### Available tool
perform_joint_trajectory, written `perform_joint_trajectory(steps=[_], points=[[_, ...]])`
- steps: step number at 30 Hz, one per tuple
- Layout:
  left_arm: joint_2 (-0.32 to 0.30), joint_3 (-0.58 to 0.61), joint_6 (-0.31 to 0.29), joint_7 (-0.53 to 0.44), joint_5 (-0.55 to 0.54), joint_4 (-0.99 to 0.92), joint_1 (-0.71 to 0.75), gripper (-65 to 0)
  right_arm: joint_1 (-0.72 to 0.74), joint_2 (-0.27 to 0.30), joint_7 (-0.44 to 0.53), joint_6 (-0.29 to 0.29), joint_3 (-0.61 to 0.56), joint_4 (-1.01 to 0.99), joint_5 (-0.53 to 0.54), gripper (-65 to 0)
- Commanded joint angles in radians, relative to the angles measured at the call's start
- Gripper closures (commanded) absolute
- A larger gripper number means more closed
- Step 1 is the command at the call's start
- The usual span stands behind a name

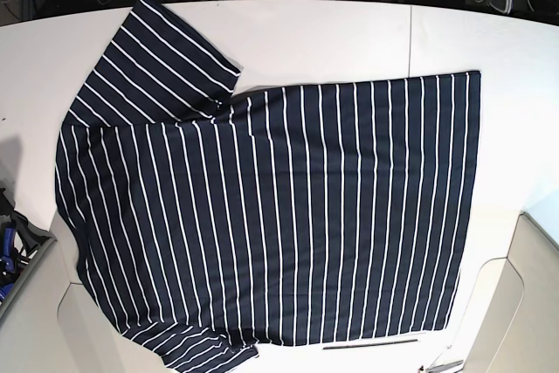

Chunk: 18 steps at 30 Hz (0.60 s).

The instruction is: Fold the T-shirt properly

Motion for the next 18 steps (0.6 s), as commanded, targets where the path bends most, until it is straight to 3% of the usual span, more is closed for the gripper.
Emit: perform_joint_trajectory(steps=[1, 8, 14, 18], points=[[-0.011, -0.001, -0.009, -0.003, -0.003, 0.03, 0.024, -8.0, -0.019, 0.006, 0.006, 0.015, 0.002, 0.027, 0.003, -14.9], [-0.076, -0.008, -0.008, 0.005, -0.005, 0.216, 0.161, -8.0, -0.169, 0.075, 0.005, 0.121, 0.002, 0.256, 0.004, -14.9], [-0.092, -0.111, -0.009, 0.013, -0.008, 0.346, 0.267, -8.0, -0.319, 0.151, 0.006, 0.196, 0.002, 0.44, 0.142, -14.9], [-0.092, -0.189, -0.01, 0.053, -0.008, 0.414, 0.314, -8.0, -0.406, 0.192, 0.005, 0.242, 0.002, 0.558, 0.18, -14.9]])
